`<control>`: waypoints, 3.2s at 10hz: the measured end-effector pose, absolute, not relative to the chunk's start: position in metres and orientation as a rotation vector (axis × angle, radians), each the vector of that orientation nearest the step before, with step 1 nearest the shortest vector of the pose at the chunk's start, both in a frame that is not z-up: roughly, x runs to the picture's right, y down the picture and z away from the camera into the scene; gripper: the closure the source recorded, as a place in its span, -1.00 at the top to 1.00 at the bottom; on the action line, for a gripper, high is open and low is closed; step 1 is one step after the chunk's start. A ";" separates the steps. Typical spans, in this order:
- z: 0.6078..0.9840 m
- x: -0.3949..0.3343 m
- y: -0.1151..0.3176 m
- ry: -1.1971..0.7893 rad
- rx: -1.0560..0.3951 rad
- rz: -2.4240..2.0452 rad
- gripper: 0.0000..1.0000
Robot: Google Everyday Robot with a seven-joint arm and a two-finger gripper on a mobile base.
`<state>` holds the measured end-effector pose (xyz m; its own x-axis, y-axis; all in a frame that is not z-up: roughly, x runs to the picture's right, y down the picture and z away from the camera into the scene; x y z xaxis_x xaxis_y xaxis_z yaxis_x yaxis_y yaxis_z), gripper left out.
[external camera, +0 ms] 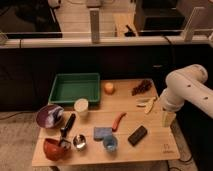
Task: Place banana in tray
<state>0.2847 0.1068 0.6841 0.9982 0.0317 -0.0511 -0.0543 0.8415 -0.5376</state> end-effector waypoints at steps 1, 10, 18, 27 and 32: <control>0.684 0.285 0.107 0.041 -0.569 0.046 0.60; 0.684 0.285 0.107 0.041 -0.569 0.045 0.60; 0.714 0.272 0.079 0.020 -0.546 -0.020 0.60; 0.743 0.260 0.052 0.012 -0.537 -0.091 0.60; 0.760 0.255 0.035 0.021 -0.527 -0.145 0.60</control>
